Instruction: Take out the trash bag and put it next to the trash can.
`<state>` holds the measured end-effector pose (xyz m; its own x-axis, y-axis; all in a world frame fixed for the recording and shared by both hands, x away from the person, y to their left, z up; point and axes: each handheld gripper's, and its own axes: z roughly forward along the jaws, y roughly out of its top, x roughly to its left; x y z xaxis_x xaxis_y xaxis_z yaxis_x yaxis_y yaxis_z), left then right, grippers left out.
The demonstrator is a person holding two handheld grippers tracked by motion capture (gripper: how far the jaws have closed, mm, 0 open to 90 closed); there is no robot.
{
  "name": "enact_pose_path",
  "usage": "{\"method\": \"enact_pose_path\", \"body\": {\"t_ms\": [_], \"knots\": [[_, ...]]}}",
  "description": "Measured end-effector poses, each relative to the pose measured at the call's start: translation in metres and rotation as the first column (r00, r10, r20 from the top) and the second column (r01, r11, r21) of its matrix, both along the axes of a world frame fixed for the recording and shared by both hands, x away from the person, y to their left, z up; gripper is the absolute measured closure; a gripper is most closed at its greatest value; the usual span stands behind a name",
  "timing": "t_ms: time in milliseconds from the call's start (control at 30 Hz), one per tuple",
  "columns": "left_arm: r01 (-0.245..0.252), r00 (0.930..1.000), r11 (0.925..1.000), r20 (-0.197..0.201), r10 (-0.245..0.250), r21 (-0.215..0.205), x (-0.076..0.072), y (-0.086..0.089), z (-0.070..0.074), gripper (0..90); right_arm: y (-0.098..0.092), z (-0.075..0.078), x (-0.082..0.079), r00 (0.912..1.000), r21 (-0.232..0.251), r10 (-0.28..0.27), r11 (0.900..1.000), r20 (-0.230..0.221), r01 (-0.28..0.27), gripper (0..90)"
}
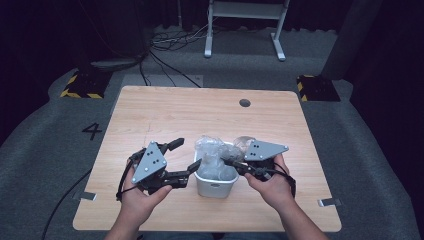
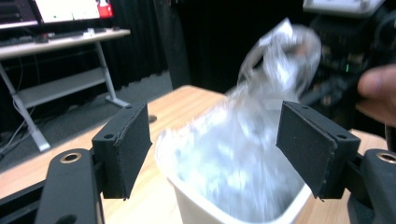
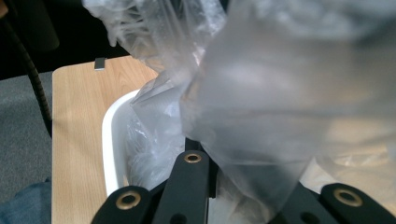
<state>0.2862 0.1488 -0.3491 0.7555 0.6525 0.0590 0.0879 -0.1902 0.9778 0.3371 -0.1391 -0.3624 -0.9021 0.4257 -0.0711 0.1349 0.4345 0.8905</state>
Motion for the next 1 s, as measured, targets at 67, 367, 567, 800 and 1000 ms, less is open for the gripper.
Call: {"method": "enact_pose_path", "body": {"t_ms": [67,367,567,800,1000], "knots": [[-0.013,0.9998,0.9991,-0.015,0.013,0.041,0.0,-0.001,-0.007,25.9,-0.001,0.001,0.001,1.0,0.007,-0.002,1.0,0.001,0.002,90.0],[-0.057,0.9952,0.995,-0.075,0.063,0.082,0.003,0.003,-0.031,28.1,-0.005,0.01,0.002,0.9999,0.04,-0.012,0.999,0.012,0.011,90.0],[-0.062,0.9908,0.9951,-0.115,0.07,0.077,0.006,0.001,-0.047,28.4,-0.008,0.019,0.003,0.9997,0.053,-0.018,0.998,0.017,0.017,90.0],[-0.058,0.9907,0.9967,-0.12,0.065,0.057,0.01,-0.006,-0.047,28.7,-0.009,0.023,0.001,0.9994,0.055,-0.017,0.998,0.029,0.015,90.0],[-0.06,0.9906,0.9965,-0.12,0.066,0.058,0.01,-0.006,-0.047,28.9,-0.009,0.032,0.0,0.9987,0.069,-0.02,0.997,0.048,0.016,90.0]]}}
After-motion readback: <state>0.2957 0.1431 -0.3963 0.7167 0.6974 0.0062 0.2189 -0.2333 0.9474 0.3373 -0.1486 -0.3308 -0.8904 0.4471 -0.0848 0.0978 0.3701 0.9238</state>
